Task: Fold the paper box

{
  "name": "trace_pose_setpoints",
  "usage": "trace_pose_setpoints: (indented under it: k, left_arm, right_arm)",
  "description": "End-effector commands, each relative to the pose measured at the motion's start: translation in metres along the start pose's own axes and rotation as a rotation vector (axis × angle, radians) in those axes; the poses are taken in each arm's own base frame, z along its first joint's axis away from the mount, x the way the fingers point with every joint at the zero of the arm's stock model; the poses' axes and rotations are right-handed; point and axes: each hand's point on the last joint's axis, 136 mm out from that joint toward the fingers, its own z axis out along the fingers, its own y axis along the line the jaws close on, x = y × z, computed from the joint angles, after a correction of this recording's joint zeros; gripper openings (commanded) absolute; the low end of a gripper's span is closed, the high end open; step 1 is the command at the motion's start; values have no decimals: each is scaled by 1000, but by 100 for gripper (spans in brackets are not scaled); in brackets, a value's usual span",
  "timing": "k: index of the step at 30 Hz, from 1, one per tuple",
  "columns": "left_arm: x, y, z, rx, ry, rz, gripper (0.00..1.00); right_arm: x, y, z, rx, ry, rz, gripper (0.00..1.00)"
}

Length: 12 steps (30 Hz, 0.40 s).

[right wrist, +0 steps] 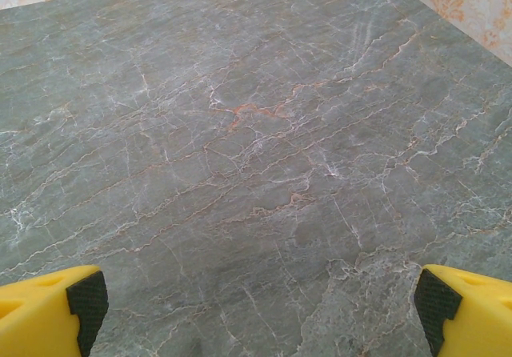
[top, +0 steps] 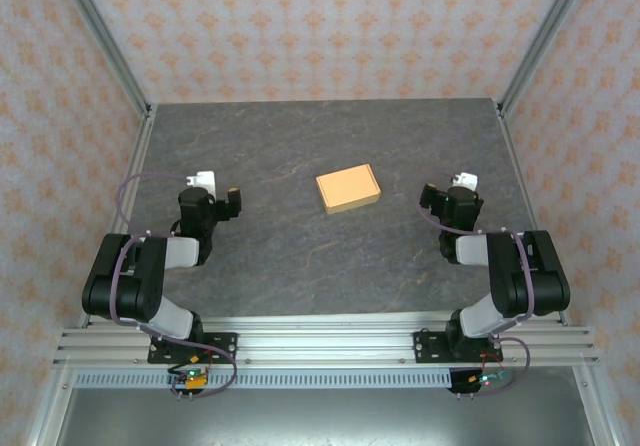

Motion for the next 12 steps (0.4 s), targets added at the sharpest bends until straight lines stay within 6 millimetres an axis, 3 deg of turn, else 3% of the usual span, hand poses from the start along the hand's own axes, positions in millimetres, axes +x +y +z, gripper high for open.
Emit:
trace_pose_setpoints:
  k: [1,12]
  left_arm:
    - [-20,2,0,-22,-55,5,100]
    - [-20,2,0,-23,-56,4,100]
  right_arm:
    - [-15,2,2,7,-43,-5,99]
    - [-15,2,0,5,-50,-5,99]
